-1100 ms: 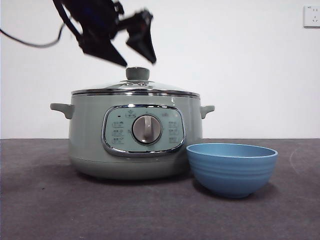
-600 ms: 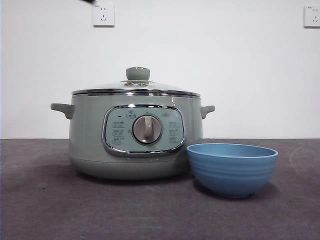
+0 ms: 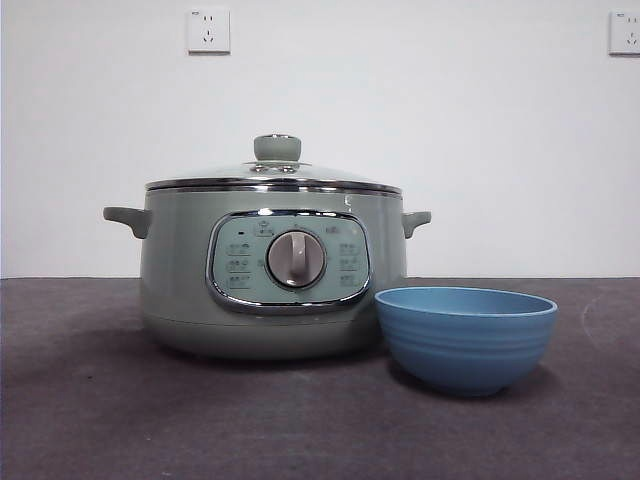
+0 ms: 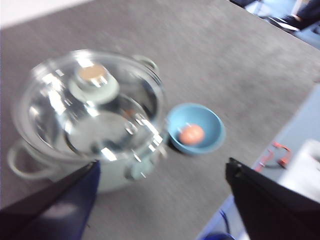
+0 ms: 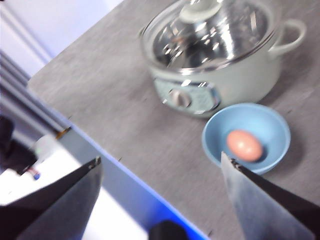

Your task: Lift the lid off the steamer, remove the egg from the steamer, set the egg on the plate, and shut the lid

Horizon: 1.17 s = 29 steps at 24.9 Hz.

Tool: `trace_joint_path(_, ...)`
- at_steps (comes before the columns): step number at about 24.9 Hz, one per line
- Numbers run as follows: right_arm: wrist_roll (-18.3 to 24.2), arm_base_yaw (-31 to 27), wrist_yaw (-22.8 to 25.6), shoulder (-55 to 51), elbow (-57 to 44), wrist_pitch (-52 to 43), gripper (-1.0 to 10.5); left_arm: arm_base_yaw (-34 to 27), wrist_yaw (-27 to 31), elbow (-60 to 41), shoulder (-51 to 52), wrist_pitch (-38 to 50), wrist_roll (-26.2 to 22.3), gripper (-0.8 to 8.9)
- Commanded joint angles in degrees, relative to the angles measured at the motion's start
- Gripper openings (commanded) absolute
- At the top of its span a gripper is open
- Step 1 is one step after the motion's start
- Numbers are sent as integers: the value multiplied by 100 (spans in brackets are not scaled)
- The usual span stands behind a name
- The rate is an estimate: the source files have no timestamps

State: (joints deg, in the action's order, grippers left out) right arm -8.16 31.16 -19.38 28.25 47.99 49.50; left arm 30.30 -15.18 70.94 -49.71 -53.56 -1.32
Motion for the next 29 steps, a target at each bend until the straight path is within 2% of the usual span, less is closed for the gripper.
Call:
trace_joint_path(1, 22, 13, -31, -2, 22, 105, 306, 20, -181, 7, 46, -286, 138, 121)
trace_joint_path(2, 22, 13, -26, -2, 22, 157, 230, 20, -179, 7, 46, -378, 138, 19)
trace_joint_path(3, 22, 13, -26, -2, 22, 203, 142, 20, -177, 7, 46, -457, 138, -17)
trace_joint_path(5, 22, 13, -26, -2, 22, 262, -19, 20, -177, 7, 46, -557, 136, -5)
trace_joint_path(29, 24, 13, 20, -2, 22, 337, 1, 20, -151, 7, 37, -588, 133, -4)
